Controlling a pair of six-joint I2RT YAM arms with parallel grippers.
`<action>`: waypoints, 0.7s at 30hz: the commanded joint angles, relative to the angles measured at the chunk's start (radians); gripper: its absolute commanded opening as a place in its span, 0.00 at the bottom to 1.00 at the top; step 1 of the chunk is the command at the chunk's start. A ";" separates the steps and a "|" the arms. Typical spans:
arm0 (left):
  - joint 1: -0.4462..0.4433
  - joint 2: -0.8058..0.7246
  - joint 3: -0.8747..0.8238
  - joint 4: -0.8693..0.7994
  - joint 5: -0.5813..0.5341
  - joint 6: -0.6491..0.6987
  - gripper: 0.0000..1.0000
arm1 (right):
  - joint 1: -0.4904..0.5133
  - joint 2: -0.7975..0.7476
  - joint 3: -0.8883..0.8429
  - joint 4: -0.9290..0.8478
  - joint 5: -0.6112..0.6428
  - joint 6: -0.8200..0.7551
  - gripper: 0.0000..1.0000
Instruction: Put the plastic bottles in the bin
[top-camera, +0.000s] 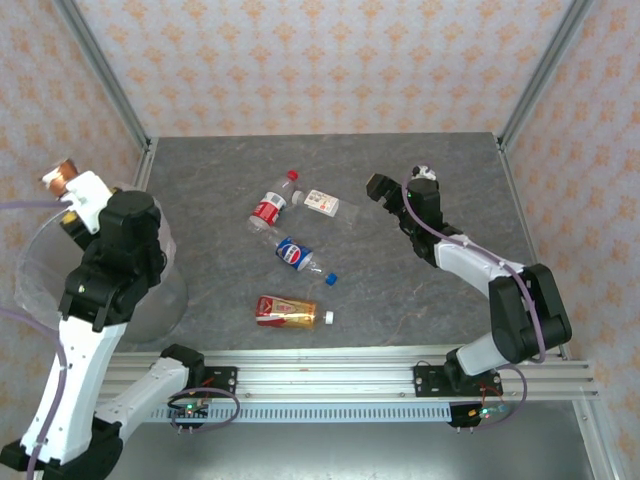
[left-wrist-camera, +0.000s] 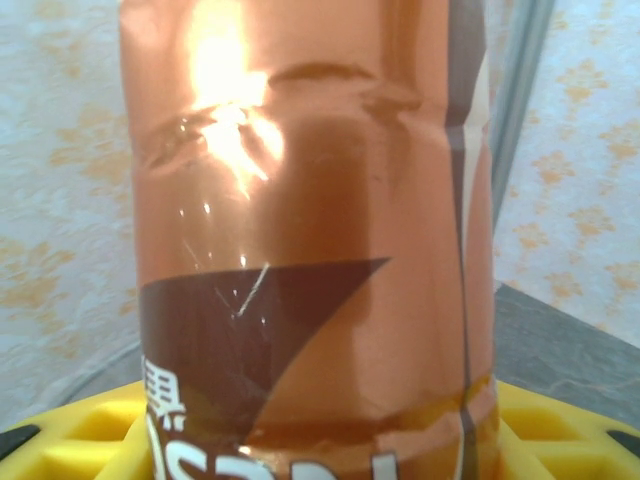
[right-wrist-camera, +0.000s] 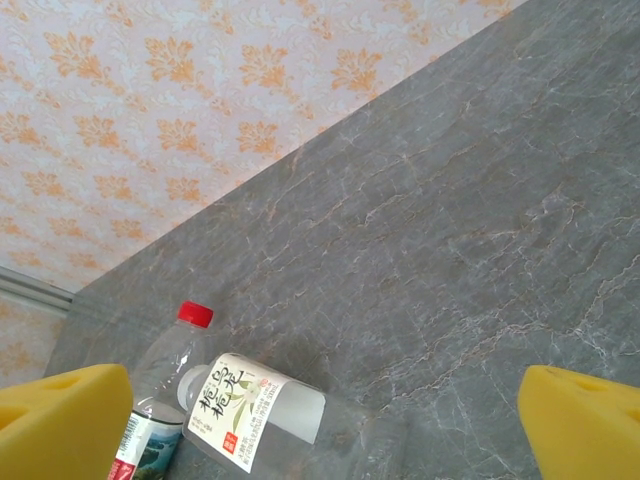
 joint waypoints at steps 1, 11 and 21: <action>0.057 -0.033 -0.030 -0.080 -0.016 -0.071 0.55 | 0.000 0.017 0.043 0.039 -0.014 0.009 0.99; 0.354 -0.040 -0.117 -0.089 0.355 -0.169 0.53 | 0.000 0.030 0.053 0.031 -0.024 -0.001 0.99; 0.511 0.045 -0.111 -0.171 0.545 -0.253 0.71 | 0.000 0.021 0.044 0.016 -0.018 -0.013 0.99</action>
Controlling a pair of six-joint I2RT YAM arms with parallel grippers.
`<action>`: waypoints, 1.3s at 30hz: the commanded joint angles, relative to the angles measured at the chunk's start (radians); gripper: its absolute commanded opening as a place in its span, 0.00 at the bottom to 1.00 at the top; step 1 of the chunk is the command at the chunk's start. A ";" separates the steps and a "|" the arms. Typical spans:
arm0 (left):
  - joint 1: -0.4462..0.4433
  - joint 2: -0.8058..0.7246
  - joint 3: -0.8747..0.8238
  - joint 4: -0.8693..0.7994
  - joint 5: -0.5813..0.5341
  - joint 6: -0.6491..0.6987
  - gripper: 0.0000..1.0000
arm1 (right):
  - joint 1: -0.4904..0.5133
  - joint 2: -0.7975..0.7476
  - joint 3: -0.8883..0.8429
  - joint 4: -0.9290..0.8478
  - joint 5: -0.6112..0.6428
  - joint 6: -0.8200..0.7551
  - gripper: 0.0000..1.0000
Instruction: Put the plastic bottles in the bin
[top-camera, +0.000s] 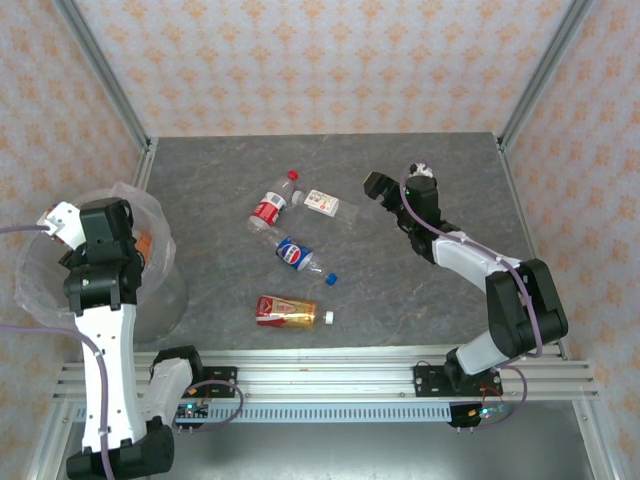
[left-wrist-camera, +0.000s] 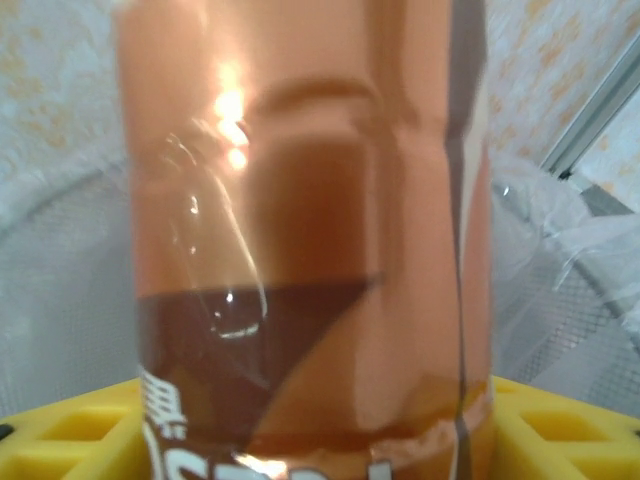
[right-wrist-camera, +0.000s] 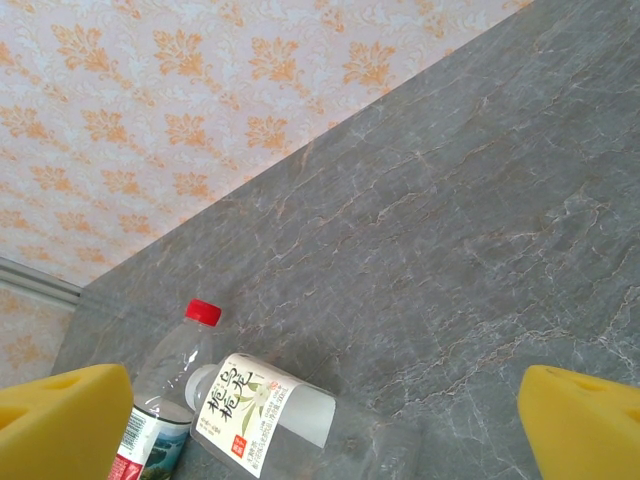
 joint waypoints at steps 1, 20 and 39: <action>0.010 0.013 0.019 -0.070 0.060 -0.071 0.74 | 0.000 -0.006 0.019 0.009 0.002 -0.012 0.99; 0.010 -0.012 0.062 0.023 0.375 -0.002 1.00 | 0.000 -0.002 0.022 -0.012 0.001 -0.005 0.99; -0.558 0.097 0.173 0.092 0.427 0.414 0.99 | 0.000 -0.119 -0.047 -0.058 -0.030 -0.166 0.99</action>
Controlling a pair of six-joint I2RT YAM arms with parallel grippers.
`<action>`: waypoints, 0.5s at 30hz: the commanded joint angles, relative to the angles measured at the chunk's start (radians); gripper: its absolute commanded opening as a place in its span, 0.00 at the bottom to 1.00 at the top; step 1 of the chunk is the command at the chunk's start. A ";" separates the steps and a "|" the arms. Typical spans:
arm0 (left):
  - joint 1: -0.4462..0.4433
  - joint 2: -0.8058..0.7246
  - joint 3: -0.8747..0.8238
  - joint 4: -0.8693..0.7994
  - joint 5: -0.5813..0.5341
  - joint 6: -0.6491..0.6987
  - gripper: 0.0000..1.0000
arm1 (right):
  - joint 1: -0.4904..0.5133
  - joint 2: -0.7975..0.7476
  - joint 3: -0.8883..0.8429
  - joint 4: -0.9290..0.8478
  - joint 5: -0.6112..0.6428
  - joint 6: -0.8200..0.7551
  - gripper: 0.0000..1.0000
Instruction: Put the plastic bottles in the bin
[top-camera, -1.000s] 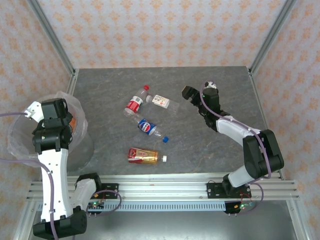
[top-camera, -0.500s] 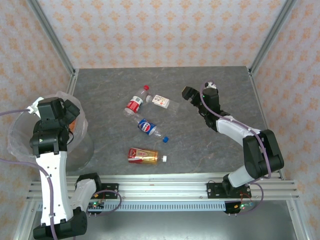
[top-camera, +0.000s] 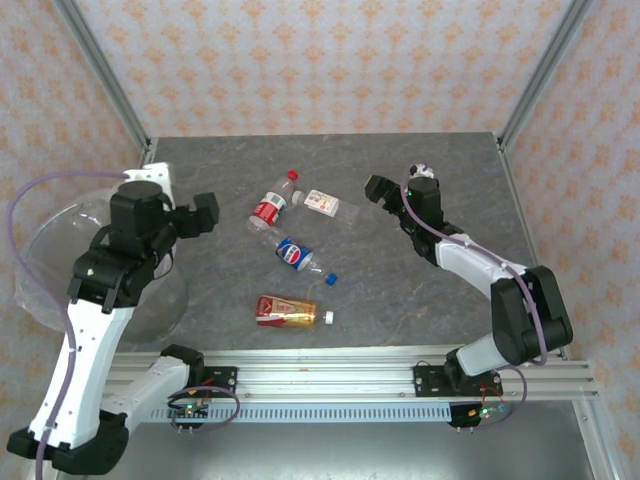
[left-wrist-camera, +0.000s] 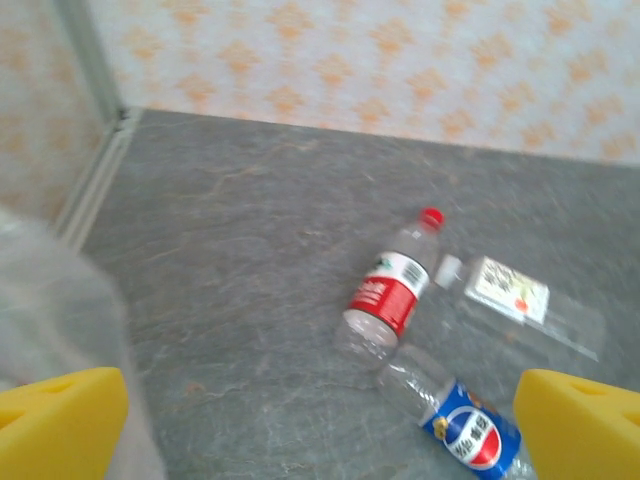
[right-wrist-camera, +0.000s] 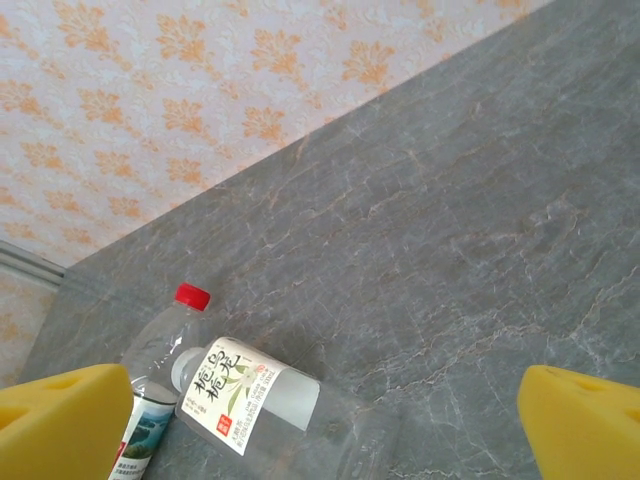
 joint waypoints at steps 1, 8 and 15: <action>-0.072 0.044 0.010 0.022 0.039 0.139 0.99 | 0.000 -0.072 -0.037 -0.023 -0.055 -0.123 0.99; -0.278 0.112 -0.111 0.123 0.096 0.295 0.99 | 0.001 -0.162 -0.065 -0.234 -0.177 -0.405 0.99; -0.456 0.231 -0.107 -0.002 0.192 0.579 0.99 | 0.001 -0.241 -0.158 -0.225 -0.152 -0.444 0.99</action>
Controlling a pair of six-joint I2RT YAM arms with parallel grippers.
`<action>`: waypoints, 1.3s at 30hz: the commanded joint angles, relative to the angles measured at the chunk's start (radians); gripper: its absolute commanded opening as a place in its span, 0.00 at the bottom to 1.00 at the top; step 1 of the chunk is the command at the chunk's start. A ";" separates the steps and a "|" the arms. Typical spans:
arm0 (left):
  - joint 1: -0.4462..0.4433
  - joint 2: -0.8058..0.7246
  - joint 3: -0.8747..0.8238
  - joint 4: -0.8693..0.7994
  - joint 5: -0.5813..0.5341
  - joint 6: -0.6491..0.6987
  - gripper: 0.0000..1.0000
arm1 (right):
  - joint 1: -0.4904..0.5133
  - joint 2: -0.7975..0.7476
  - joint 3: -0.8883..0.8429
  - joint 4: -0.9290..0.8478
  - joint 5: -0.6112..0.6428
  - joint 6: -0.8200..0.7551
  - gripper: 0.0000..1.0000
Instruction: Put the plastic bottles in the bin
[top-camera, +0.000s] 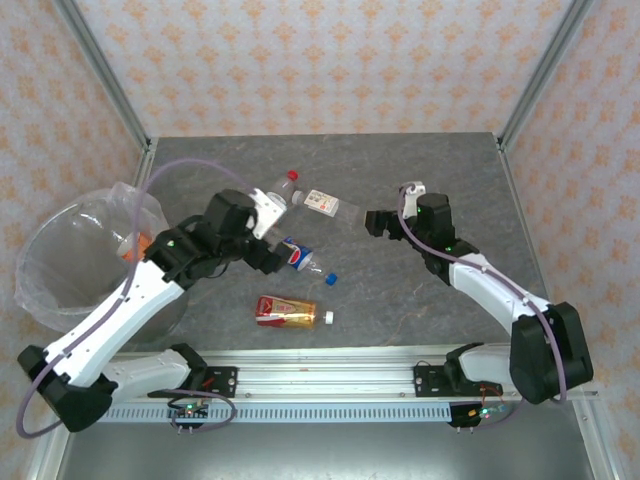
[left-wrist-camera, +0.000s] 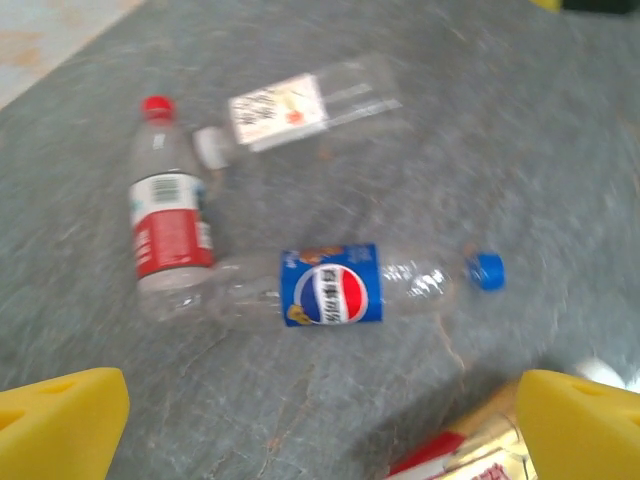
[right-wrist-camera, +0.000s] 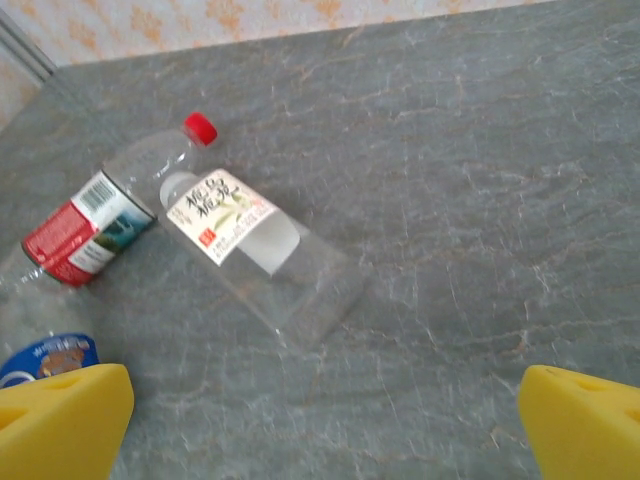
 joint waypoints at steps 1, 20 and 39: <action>-0.062 0.056 0.028 -0.108 0.043 0.211 0.99 | 0.002 -0.045 -0.038 -0.021 -0.001 -0.056 0.99; -0.252 0.430 0.024 -0.310 -0.104 0.327 1.00 | 0.002 -0.151 -0.141 -0.007 -0.065 -0.177 0.99; -0.298 0.586 -0.146 -0.046 -0.178 0.344 0.93 | 0.002 -0.204 -0.175 -0.002 -0.030 -0.222 0.99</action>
